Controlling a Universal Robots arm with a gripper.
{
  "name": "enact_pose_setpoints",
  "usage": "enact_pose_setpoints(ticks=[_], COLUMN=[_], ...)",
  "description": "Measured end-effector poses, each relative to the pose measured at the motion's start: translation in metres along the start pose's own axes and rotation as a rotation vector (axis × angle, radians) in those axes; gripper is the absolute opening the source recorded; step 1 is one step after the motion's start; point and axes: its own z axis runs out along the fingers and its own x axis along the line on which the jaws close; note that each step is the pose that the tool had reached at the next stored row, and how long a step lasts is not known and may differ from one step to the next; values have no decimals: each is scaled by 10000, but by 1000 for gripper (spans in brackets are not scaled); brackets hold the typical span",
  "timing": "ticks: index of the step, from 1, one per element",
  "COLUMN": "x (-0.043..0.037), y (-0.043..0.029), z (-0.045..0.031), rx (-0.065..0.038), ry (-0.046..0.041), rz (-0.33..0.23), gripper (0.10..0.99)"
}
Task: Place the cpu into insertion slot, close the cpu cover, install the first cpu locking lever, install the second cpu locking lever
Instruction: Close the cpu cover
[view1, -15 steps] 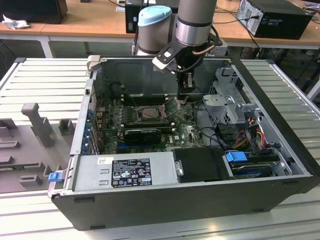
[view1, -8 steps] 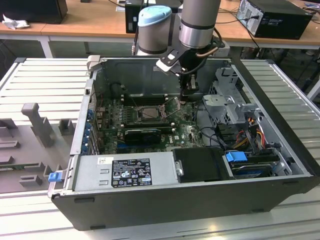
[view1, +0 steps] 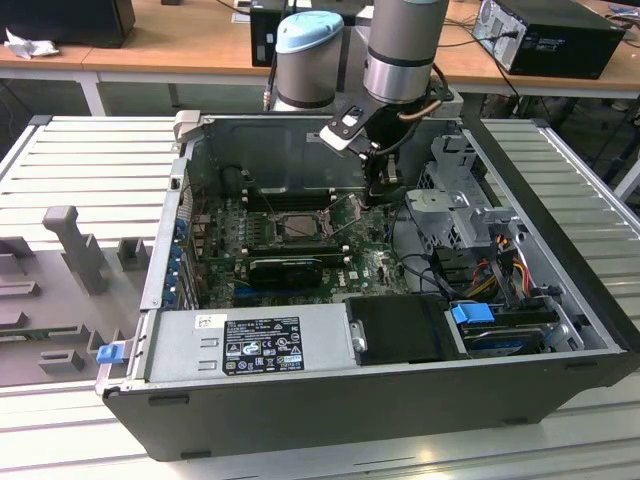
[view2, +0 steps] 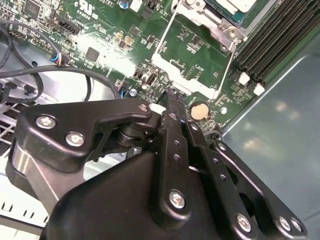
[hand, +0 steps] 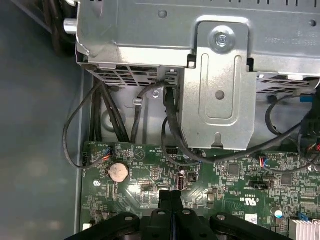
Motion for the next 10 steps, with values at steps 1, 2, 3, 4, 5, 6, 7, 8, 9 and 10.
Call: enact_pose_setpoints(ticks=[1,2,3,4,5,6,7,8,9,10], x=[0,1,1,2,4,6,7,8,9,10], y=[0,-2,-11,-29,-77,-121,-147,-178,-198,-226], z=[12,21,23,24,25,25,24,23,23,23], rx=[7,38,45,45,45,45,45,45,45,45], ry=[1,4,9,19,37,38,38,38,38,39], rz=[-2,-4,-3,-4,-5,-4,-2,-4,-4,-3], gripper=[106,106,106,106,106,106,106,106,106,106])
